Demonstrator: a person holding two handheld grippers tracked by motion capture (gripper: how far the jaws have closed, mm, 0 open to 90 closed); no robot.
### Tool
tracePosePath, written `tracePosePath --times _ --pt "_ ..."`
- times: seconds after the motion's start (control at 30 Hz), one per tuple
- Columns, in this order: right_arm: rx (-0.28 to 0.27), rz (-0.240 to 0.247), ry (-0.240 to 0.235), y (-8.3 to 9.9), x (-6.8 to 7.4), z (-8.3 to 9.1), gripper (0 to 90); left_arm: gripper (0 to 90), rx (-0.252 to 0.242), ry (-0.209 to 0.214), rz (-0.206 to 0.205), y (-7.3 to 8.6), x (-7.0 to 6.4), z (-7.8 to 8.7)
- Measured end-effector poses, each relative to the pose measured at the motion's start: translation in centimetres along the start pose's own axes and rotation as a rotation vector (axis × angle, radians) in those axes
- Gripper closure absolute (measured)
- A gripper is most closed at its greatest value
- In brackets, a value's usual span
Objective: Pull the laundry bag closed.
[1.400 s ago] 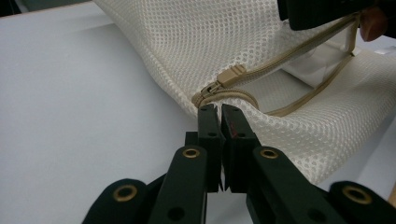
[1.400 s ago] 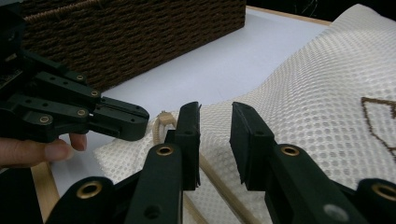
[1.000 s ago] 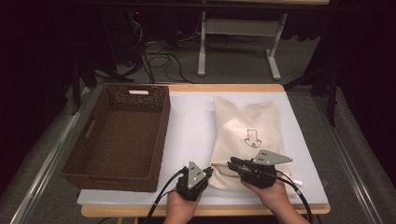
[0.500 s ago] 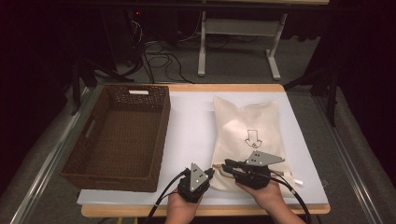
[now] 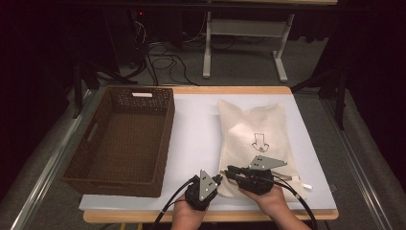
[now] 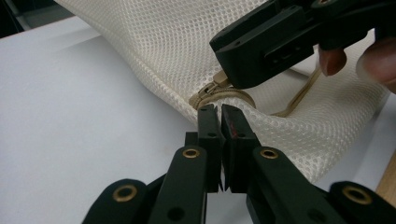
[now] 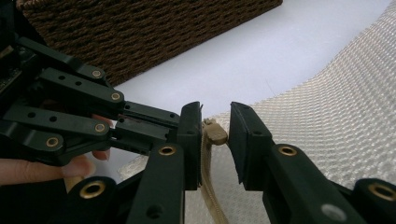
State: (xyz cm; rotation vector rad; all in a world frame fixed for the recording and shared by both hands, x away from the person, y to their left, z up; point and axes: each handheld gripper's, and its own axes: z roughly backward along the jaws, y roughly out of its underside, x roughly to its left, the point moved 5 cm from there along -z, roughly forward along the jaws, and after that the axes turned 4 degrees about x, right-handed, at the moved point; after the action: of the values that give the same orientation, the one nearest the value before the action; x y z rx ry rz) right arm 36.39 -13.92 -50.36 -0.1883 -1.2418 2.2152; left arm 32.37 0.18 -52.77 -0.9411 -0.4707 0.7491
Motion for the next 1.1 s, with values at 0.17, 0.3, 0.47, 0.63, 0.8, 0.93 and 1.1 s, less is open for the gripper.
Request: tracePosePath --times 0.17,0.3,0.47,0.63,0.8,0.93,1.1 --pt "0.006 0.006 -0.005 0.1 0.1 0.0 80.7 86.9 0.004 0.001 0.002 0.0 0.1 -0.2" --pt "0.010 0.003 -0.008 0.3 0.2 -0.1 81.0 86.9 0.006 0.002 0.002 0.0 0.0 -0.2" --pt "0.012 0.007 -0.004 0.4 0.3 0.0 81.3 86.7 0.007 0.005 0.004 0.1 0.0 -0.2" --pt "0.013 0.016 0.000 0.4 0.3 0.0 81.6 83.7 0.016 0.025 0.040 0.2 0.3 -0.4" --pt "0.013 0.018 0.000 0.4 0.4 0.1 81.6 69.3 0.027 0.061 0.110 0.6 0.9 -0.9" --pt "0.017 0.029 0.005 0.5 0.4 0.2 81.6 62.3 0.046 0.113 0.187 1.0 1.4 -1.6" --pt "0.030 0.051 0.013 1.0 0.5 0.2 81.6 60.8 0.080 0.194 0.238 1.2 1.8 -2.3"
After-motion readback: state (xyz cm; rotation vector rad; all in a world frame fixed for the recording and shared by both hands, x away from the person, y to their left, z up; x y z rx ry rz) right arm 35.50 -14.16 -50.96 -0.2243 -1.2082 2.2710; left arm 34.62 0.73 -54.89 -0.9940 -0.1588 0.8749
